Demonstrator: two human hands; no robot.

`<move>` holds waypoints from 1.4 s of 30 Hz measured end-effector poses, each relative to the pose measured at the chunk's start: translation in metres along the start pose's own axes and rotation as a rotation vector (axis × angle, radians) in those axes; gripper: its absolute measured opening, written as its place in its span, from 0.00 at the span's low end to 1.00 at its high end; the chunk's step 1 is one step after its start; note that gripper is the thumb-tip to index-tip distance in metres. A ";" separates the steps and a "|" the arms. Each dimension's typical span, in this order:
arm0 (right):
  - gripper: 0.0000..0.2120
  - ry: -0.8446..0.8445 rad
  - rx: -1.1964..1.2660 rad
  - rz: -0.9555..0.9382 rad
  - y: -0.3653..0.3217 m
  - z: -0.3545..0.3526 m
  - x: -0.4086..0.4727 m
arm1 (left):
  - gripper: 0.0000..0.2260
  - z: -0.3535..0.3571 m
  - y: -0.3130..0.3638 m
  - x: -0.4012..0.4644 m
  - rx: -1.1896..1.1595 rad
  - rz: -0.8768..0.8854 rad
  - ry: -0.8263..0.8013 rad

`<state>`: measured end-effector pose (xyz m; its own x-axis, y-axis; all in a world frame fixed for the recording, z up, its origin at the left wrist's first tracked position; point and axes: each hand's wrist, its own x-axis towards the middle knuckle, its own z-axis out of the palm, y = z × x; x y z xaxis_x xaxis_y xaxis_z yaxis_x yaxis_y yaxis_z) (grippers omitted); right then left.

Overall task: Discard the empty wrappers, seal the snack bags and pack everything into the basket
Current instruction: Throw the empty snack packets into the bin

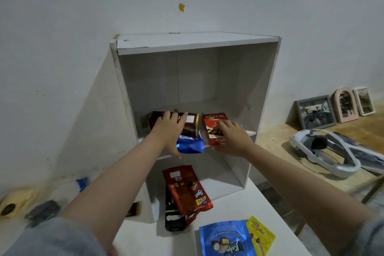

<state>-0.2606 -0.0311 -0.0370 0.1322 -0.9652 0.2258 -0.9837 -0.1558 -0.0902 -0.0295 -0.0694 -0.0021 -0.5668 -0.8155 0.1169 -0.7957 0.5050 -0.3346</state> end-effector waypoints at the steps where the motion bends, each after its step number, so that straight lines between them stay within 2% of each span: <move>1: 0.31 0.001 0.010 -0.007 0.001 -0.001 -0.002 | 0.57 -0.002 0.000 0.000 -0.006 -0.005 0.028; 5: 0.31 -0.024 0.006 -0.061 0.006 -0.008 -0.014 | 0.44 -0.007 -0.010 -0.001 -0.150 -0.061 0.167; 7: 0.30 0.017 0.079 -0.037 0.012 -0.010 -0.021 | 0.35 -0.003 -0.014 -0.002 -0.177 -0.046 0.183; 9: 0.30 0.081 0.163 0.014 0.016 -0.014 -0.031 | 0.31 0.001 -0.011 -0.005 -0.201 -0.017 0.170; 16: 0.20 0.299 0.454 0.119 0.010 -0.038 -0.058 | 0.27 -0.007 0.004 -0.025 -0.111 -0.005 0.269; 22: 0.23 0.317 0.522 0.094 -0.003 -0.058 -0.093 | 0.26 -0.048 0.024 -0.072 -0.349 -0.145 0.395; 26: 0.22 0.287 0.608 0.087 -0.016 -0.072 -0.130 | 0.20 -0.077 0.047 -0.125 -0.519 -0.257 0.433; 31: 0.19 0.261 0.706 0.064 -0.046 -0.084 -0.189 | 0.17 -0.089 0.073 -0.203 -0.595 -0.427 0.348; 35: 0.16 0.174 0.789 0.011 -0.081 -0.080 -0.222 | 0.21 -0.080 0.078 -0.278 -0.573 -0.610 0.257; 39: 0.17 0.045 0.809 -0.095 -0.149 -0.075 -0.232 | 0.23 -0.075 0.062 -0.373 -0.498 -0.795 0.170; 42: 0.19 0.015 0.772 -0.211 -0.223 -0.075 -0.237 | 0.24 -0.076 0.039 -0.449 -0.493 -0.995 0.120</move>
<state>-0.0820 0.2476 0.0025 0.2991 -0.8969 0.3257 -0.5748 -0.4418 -0.6887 0.1773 0.3379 0.0037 0.3742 -0.8997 0.2248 -0.8892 -0.2792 0.3625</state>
